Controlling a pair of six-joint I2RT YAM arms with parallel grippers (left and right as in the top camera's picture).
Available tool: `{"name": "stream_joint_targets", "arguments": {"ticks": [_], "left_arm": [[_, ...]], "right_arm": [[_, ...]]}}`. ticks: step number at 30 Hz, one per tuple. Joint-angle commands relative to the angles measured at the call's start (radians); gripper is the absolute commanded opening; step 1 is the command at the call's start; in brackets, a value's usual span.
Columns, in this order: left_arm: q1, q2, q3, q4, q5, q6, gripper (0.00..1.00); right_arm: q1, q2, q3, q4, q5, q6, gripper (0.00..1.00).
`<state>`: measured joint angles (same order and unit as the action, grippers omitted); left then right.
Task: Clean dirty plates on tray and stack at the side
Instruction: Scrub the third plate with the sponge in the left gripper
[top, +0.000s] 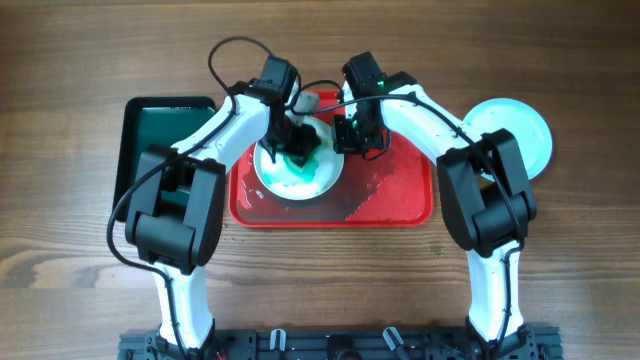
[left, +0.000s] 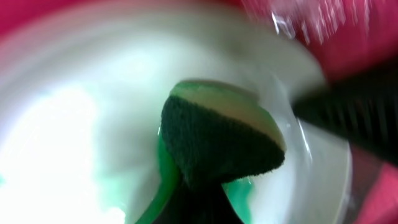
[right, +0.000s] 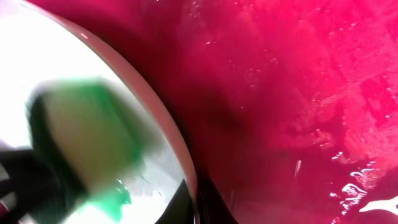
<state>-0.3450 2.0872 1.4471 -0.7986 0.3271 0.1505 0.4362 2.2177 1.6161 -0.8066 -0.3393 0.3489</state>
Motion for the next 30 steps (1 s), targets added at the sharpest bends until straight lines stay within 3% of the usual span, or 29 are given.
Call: {"name": "stream_joint_targets", "arguments": {"ticks": [1, 4, 9, 17, 19, 21, 24, 27, 30], "left_arm": [[0.011, 0.022, -0.020, -0.150, 0.025, 0.183, 0.04], [0.037, 0.022, -0.020, -0.197, -0.161, 0.148, 0.04], [0.055, 0.022, -0.020, -0.060, -0.586, -0.142, 0.04], [0.034, 0.022, -0.020, 0.150, -0.674, -0.307, 0.04], [0.035, 0.022, -0.020, 0.204, -0.594, -0.323, 0.04], [0.035, 0.022, -0.020, 0.243, -0.425, -0.291, 0.04], [0.035, 0.022, -0.020, 0.257, -0.119, -0.142, 0.04], [0.035, 0.022, -0.020, 0.222, 0.091, -0.035, 0.04], [0.035, 0.022, -0.020, 0.170, 0.159, 0.014, 0.04]], "right_arm": [[0.008, 0.034, -0.026, 0.002, 0.019, -0.008, 0.04], [0.008, 0.034, -0.026, 0.002, 0.019, -0.010, 0.04], [0.008, 0.034, -0.026, 0.002, 0.019, -0.010, 0.04], [0.008, 0.034, -0.026, 0.001, 0.019, -0.017, 0.04], [0.008, 0.034, -0.026, 0.001, 0.019, -0.017, 0.04], [0.008, 0.034, -0.026, 0.001, 0.019, -0.017, 0.04], [0.008, 0.034, -0.026, 0.002, 0.019, -0.017, 0.04], [0.008, 0.034, -0.026, 0.002, 0.019, -0.018, 0.04], [0.008, 0.034, -0.026, 0.002, 0.015, -0.029, 0.05]]}}
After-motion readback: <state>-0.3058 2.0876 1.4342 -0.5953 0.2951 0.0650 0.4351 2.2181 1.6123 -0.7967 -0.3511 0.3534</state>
